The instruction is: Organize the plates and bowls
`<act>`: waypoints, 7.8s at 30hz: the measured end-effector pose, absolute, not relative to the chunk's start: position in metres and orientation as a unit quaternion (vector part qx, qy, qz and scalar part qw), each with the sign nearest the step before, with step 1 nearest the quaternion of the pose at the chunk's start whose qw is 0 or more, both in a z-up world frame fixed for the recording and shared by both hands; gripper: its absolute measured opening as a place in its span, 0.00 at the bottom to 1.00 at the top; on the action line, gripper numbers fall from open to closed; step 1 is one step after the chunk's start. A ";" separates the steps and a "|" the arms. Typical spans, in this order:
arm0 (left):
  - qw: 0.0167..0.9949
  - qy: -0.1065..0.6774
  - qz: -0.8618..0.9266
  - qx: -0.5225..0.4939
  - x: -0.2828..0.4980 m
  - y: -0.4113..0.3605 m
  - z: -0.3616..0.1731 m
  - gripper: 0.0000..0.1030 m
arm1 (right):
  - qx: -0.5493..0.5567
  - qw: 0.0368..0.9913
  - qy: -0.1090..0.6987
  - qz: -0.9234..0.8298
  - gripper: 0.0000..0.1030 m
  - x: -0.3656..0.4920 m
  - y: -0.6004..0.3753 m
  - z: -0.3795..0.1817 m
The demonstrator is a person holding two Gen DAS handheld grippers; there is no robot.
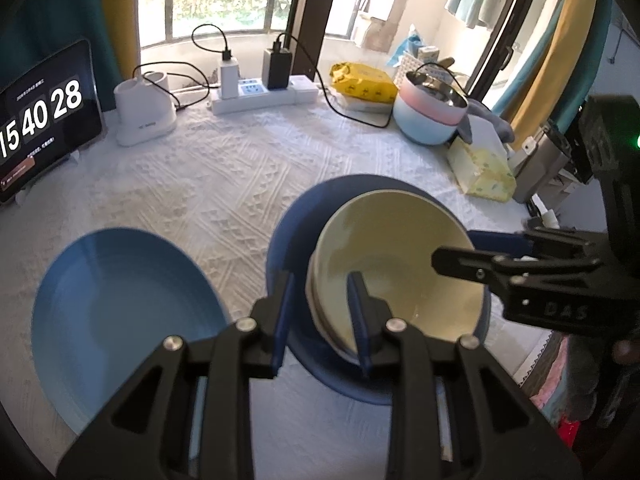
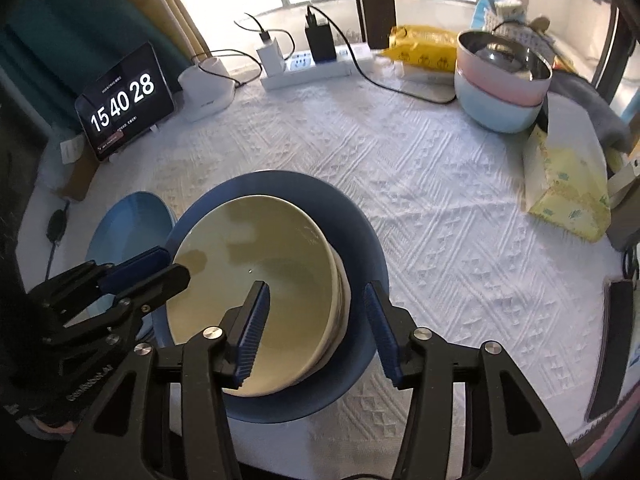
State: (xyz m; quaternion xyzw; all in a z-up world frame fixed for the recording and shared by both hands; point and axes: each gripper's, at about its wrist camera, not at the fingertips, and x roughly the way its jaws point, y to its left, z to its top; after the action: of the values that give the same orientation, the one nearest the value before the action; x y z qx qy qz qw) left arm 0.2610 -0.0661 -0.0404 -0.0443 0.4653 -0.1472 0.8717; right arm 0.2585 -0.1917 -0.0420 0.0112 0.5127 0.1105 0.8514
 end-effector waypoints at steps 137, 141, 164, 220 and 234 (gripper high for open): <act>0.895 0.437 -0.085 0.030 0.252 -0.081 -0.073 0.16 | 0.126 0.914 0.382 0.061 0.10 0.216 -0.225 -0.068; 0.895 0.436 -0.091 0.017 0.248 -0.079 -0.069 0.16 | 0.123 0.916 0.378 0.052 0.10 0.211 -0.222 -0.061; 0.924 0.374 -0.061 -0.039 0.221 0.005 -0.018 0.15 | 0.078 0.936 0.332 0.087 0.10 0.202 -0.145 -0.003; 0.928 0.367 0.048 -0.044 0.212 0.116 -0.048 0.26 | 0.004 0.907 0.405 0.117 0.18 0.251 -0.023 -0.057; 0.938 0.339 0.044 -0.054 0.168 0.115 -0.032 0.45 | -0.016 0.929 0.358 0.097 0.39 0.213 -0.031 -0.032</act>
State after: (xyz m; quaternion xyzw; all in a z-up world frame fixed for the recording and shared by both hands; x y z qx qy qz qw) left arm 0.1676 0.1146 -0.0322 -0.0535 0.3393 0.0436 0.9382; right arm 0.2125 -0.0311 -0.0324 -0.0161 0.3577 0.0968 0.9287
